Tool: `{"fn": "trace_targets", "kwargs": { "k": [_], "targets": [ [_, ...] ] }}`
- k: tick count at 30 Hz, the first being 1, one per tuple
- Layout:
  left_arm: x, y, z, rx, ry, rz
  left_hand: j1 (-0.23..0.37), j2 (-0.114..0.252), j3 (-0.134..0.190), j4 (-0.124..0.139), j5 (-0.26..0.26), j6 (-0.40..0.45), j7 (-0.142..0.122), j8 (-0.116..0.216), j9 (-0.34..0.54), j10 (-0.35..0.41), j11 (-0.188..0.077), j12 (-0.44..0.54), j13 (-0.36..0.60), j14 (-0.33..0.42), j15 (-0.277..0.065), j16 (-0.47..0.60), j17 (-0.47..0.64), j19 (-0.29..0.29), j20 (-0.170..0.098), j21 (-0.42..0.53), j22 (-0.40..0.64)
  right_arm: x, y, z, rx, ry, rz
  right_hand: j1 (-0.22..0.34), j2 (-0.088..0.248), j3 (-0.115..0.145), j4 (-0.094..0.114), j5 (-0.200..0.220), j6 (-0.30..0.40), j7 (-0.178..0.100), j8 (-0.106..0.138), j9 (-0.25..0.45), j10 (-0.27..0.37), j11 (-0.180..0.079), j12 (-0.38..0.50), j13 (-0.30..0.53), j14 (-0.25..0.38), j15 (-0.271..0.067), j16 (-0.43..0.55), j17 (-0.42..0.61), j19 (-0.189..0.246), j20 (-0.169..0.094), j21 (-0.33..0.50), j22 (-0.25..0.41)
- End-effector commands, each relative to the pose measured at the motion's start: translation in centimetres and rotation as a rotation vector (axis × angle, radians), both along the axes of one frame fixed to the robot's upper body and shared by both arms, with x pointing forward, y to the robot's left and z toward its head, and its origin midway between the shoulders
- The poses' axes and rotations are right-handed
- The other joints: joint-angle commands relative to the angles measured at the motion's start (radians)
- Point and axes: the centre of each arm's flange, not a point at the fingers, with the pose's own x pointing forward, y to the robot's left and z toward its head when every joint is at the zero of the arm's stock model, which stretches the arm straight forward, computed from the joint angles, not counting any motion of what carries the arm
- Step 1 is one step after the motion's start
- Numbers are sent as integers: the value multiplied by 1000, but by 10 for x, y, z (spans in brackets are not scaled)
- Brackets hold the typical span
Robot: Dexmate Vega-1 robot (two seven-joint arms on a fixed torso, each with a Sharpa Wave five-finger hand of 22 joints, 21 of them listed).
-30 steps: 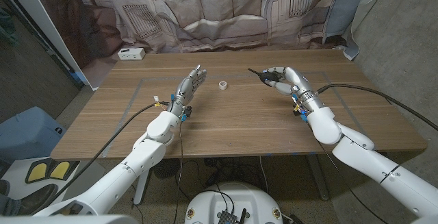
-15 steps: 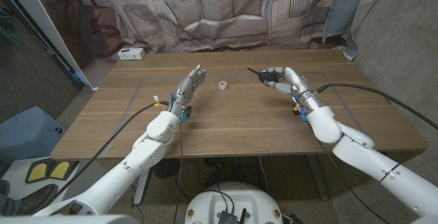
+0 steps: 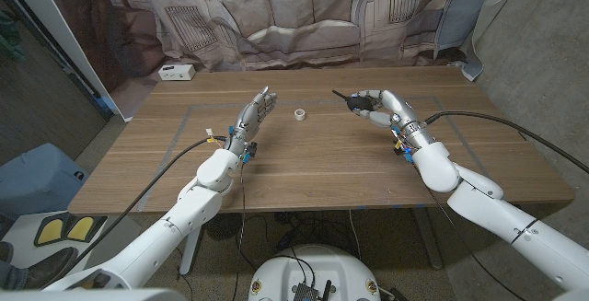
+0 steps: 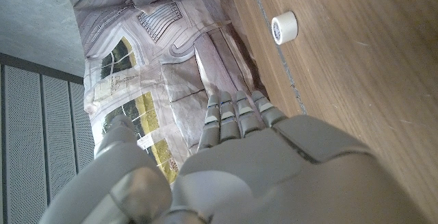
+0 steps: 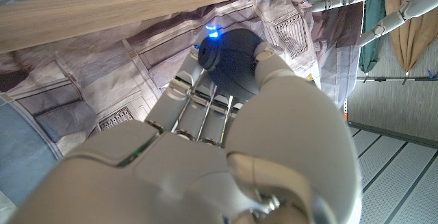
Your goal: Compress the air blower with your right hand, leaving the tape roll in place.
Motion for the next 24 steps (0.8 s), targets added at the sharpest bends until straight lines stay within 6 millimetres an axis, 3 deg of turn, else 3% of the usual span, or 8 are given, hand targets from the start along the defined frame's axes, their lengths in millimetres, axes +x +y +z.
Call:
{"fn": "trace_targets", "kwargs": {
  "k": [1, 24],
  "targets": [
    [0, 2, -2, -3, 6, 2, 4, 8, 4, -4, 0, 7, -1, 7, 5, 6, 4, -2, 1, 9, 3, -3, 6, 4, 6, -5, 5, 0, 1, 0, -5, -1, -2, -12, 1, -7, -2, -1, -8, -1, -4, 3, -10, 4, -3, 3, -9, -39, -8, 5, -9, 1, -2, 3],
    [2, 7, -7, -15, 23, -1, 4, 10, 5, -5, 0, 7, -1, 6, 5, 7, 4, -2, 1, 10, 2, -3, 6, 5, 6, -4, 5, -2, 7, 0, -23, 1, -3, -19, -16, -22, -8, -4, -17, 5, -3, 2, -25, 11, -1, 3, -25, -29, -13, 8, -17, 9, -5, 2]
  ]
}}
